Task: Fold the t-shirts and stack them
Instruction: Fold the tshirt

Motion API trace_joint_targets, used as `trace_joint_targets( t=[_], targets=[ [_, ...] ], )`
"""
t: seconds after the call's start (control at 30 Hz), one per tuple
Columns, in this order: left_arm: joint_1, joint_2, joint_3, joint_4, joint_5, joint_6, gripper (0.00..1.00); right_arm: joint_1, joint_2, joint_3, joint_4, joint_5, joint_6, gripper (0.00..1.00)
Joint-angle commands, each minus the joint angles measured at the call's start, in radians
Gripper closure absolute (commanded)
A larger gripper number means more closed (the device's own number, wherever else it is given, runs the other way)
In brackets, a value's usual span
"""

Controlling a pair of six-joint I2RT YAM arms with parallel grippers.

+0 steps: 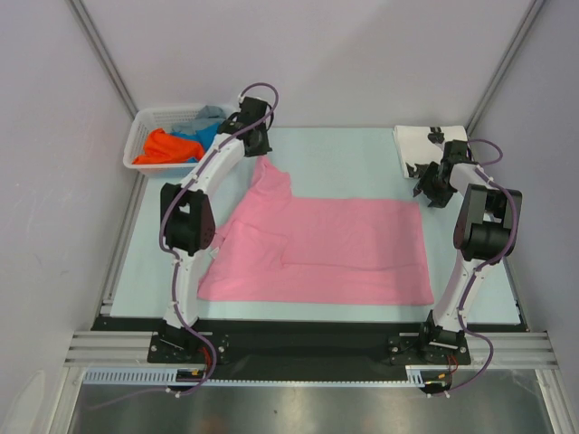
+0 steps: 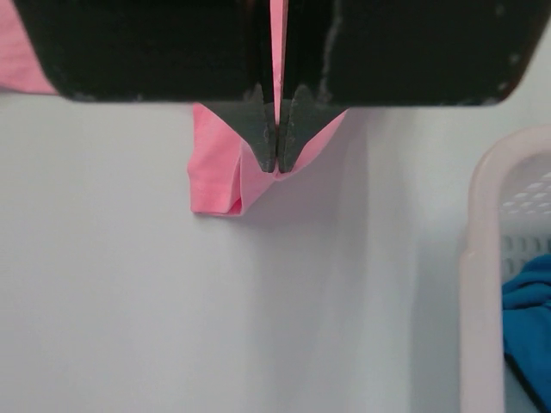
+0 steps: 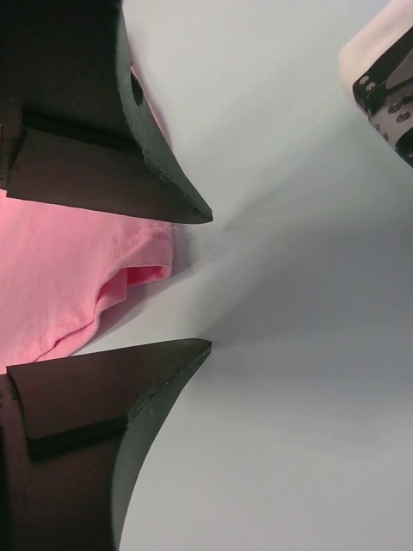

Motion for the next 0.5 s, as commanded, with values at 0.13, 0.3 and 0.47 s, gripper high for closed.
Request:
trace_joint_targets(
  t=[0.13,0.3,0.47],
  targets=[
    [-0.006,-0.088,0.061,-0.02,-0.025,0.061,1.0,-0.004,0.007,0.053,-0.028,-0.011,-0.025,0.39],
    [-0.006,-0.108,0.063,-0.029,-0.021,0.075,1.0,-0.004,0.002,0.056,-0.035,-0.063,-0.048,0.44],
    [-0.006,-0.126,0.066,-0.026,-0.035,0.101,0.99,-0.005,-0.013,0.001,-0.022,-0.115,-0.039,0.53]
  ],
)
